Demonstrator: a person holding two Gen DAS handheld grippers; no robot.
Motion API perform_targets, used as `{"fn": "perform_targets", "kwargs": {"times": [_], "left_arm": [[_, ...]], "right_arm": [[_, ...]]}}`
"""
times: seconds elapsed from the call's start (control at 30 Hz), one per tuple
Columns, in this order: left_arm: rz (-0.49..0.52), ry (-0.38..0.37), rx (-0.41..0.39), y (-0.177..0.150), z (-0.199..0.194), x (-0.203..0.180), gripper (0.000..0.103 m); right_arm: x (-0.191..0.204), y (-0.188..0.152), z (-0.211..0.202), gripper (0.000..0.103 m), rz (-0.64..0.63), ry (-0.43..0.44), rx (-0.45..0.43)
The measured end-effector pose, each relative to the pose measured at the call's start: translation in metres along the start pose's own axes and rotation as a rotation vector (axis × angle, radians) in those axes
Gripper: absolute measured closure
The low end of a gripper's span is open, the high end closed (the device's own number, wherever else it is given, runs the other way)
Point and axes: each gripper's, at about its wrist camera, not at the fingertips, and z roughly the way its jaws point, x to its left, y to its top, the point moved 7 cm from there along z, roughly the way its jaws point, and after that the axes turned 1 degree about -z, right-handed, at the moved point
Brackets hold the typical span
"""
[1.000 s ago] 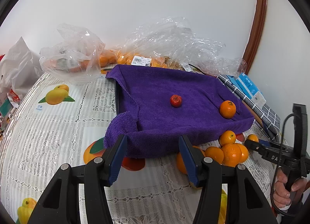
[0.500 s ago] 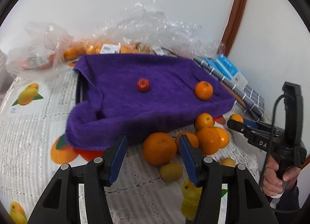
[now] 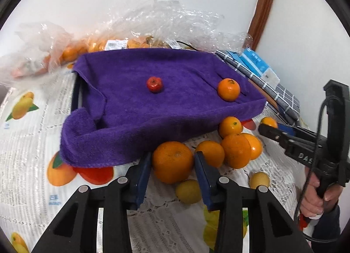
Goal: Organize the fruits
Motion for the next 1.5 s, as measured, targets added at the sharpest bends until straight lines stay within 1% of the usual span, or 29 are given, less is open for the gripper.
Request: {"fn": "perform_targets", "kwargs": {"times": [0.13, 0.3, 0.4, 0.53, 0.67, 0.83, 0.97, 1.07, 1.2, 1.27, 1.33, 1.4, 1.5], "left_arm": [[-0.052, -0.046, -0.074, 0.008, -0.015, 0.005, 0.065], [-0.061, -0.083, -0.162, 0.014, -0.035, 0.002, 0.065], [-0.068, -0.064, -0.190, 0.019, -0.043, 0.006, 0.065], [-0.090, -0.015, -0.196, 0.023, -0.049, 0.013, 0.065], [-0.108, 0.017, -0.195, 0.034, -0.053, 0.014, 0.065], [-0.091, 0.064, -0.237, 0.061, -0.056, 0.012, 0.065], [-0.095, 0.093, -0.273, 0.089, -0.053, 0.011, 0.065], [-0.097, 0.122, -0.297, 0.103, -0.046, 0.014, 0.065], [-0.133, 0.133, -0.293, 0.100, -0.027, 0.025, 0.065], [-0.152, 0.118, -0.283, 0.094, -0.018, 0.032, 0.065], [-0.156, 0.127, -0.261, 0.089, -0.009, 0.038, 0.065], [-0.165, 0.126, -0.265, 0.089, -0.005, 0.044, 0.065], [-0.187, 0.127, -0.253, 0.086, 0.001, 0.049, 0.065]], "right_arm": [[-0.002, 0.004, -0.012, 0.068, 0.015, 0.005, -0.063], [0.000, 0.011, -0.025, 0.068, 0.004, 0.009, -0.137], [0.002, 0.013, -0.032, 0.068, -0.007, 0.004, -0.167], [0.000, 0.017, -0.030, 0.068, 0.028, 0.021, -0.147], [0.002, 0.028, -0.033, 0.068, 0.014, 0.001, -0.145], [0.008, 0.058, -0.041, 0.068, -0.020, 0.008, -0.179], [0.009, 0.087, -0.035, 0.068, -0.033, 0.000, -0.197], [0.010, 0.108, -0.025, 0.068, -0.038, -0.011, -0.206], [0.011, 0.124, -0.009, 0.068, -0.019, -0.003, -0.215], [0.009, 0.122, -0.002, 0.068, -0.001, 0.007, -0.218], [0.007, 0.116, 0.008, 0.068, -0.010, 0.007, -0.208], [0.002, 0.112, 0.017, 0.068, -0.015, -0.002, -0.187], [-0.010, 0.109, 0.029, 0.068, 0.032, 0.031, -0.154]]}}
